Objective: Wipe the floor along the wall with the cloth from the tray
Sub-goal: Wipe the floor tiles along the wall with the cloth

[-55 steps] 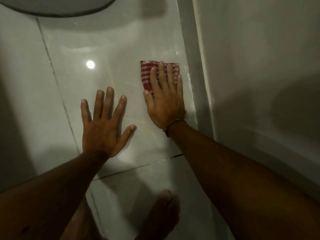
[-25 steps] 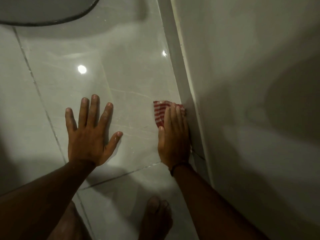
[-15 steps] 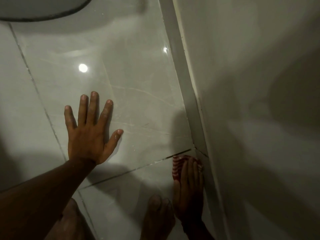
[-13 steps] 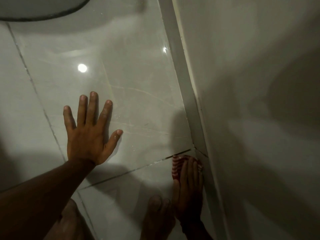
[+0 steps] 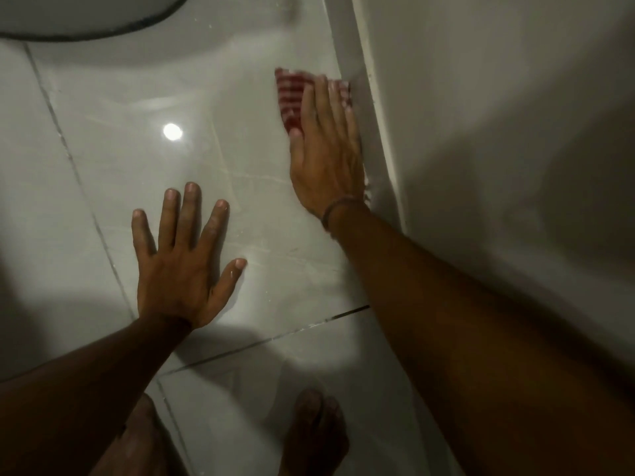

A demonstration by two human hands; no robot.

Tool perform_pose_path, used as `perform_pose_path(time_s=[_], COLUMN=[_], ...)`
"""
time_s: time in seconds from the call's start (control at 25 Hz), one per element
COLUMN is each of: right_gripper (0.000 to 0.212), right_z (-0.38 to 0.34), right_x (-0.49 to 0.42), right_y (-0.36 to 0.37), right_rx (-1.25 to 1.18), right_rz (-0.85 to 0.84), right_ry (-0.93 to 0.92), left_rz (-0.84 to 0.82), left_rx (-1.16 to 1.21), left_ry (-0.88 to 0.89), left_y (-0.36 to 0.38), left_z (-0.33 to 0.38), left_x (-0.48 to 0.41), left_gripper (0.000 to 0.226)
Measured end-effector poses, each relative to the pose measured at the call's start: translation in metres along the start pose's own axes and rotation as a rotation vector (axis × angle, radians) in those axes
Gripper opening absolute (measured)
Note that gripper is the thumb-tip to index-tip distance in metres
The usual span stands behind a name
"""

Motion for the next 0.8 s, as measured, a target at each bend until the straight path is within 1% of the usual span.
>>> perform_pose_path(time_s=[0.08, 0.16, 0.24, 0.32, 0.4, 0.48, 0.52, 0.64, 0.72, 0.8], right_gripper=[0.065, 0.064, 0.063, 0.059, 0.056, 0.058, 0.059, 0.06, 0.061, 0.063], right_z=[-0.003, 0.0, 0.011, 0.029, 0.047, 0.061, 0.065, 0.058, 0.034, 0.005], right_x=[-0.027, -0.011, 0.047, 0.133, 0.218, 0.27, 0.277, 0.236, 0.173, 0.089], right_y=[-0.003, 0.001, 0.012, 0.026, 0.032, 0.031, 0.03, 0.022, 0.019, 0.015], right_rx=[0.025, 0.016, -0.014, -0.044, -0.015, 0.01, 0.02, 0.037, -0.01, -0.039], right_rz=[-0.009, 0.009, 0.025, -0.01, -0.064, -0.149, -0.18, -0.176, -0.113, -0.04], right_ry=[0.005, -0.005, -0.013, 0.03, 0.079, 0.106, 0.108, 0.052, 0.005, -0.011], left_rz=[0.005, 0.008, 0.003, 0.002, 0.001, 0.005, 0.007, 0.019, 0.024, 0.029], left_rx=[0.009, 0.014, 0.0, -0.026, -0.029, -0.017, -0.007, 0.006, -0.01, -0.024], left_ry=[0.0, -0.008, -0.018, -0.014, -0.013, -0.026, -0.032, -0.035, -0.019, -0.009], left_y=[0.0, 0.001, 0.002, 0.001, -0.002, -0.004, -0.004, -0.004, -0.004, -0.006], left_z=[0.004, 0.001, -0.005, -0.01, -0.012, -0.008, -0.005, -0.004, -0.012, -0.022], left_x=[-0.007, -0.01, -0.005, 0.002, 0.005, 0.003, 0.002, -0.001, -0.002, -0.005], left_gripper=[0.093, 0.093, 0.092, 0.092, 0.092, 0.092, 0.092, 0.092, 0.092, 0.093])
Point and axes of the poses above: each hand's wrist, its own x-axis away from the middle knuckle, its own y-axis out of the palm, z = x × y, the point moved 4 cm from there along -x, towards the middle knuckle, and after that the axes turned 1 degree about x, right-handed, at the moved point
